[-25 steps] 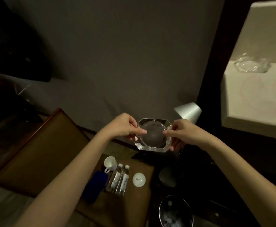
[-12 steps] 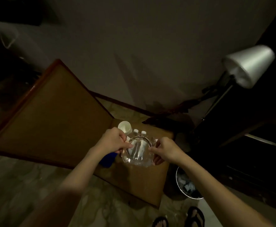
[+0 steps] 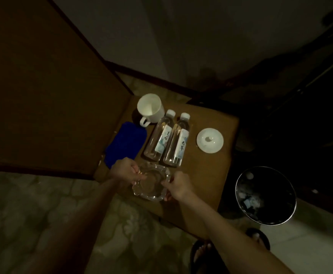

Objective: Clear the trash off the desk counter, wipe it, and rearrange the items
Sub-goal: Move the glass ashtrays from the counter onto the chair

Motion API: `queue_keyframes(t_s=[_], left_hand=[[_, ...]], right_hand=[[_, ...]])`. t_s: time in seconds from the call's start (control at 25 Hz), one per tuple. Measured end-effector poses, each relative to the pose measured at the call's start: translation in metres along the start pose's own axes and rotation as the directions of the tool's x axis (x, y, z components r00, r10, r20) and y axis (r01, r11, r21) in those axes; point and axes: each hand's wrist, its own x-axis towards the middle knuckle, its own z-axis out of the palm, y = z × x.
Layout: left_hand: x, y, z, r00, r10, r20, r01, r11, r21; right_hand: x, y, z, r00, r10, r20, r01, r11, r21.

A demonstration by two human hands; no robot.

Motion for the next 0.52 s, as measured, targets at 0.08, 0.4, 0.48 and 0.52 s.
queue_keyframes(t_s=[0.08, 0.4, 0.48, 0.52], left_hand=[[0.022, -0.012, 0.015, 0.999, -0.030, 0.017, 0.030, 0.999, -0.012], [0.039, -0.034, 0.030, 0.987, 0.010, -0.163, -0.019, 0.999, -0.051], [0.029, -0.024, 0.017, 0.987, 0.028, -0.160, -0.030, 1.000, -0.006], [0.022, -0.015, 0.009, 0.991, 0.016, -0.137, -0.012, 0.999, 0.030]], right_hand=[[0.022, 0.014, 0.011, 0.999, 0.032, -0.020, -0.033, 0.999, -0.032], [0.043, 0.014, 0.017, 0.998, -0.044, -0.054, 0.034, 0.986, -0.162], [0.035, 0.008, 0.007, 0.999, -0.039, -0.034, 0.032, 0.982, -0.185], [0.027, 0.002, -0.001, 0.998, -0.051, -0.030, 0.044, 0.976, -0.215]])
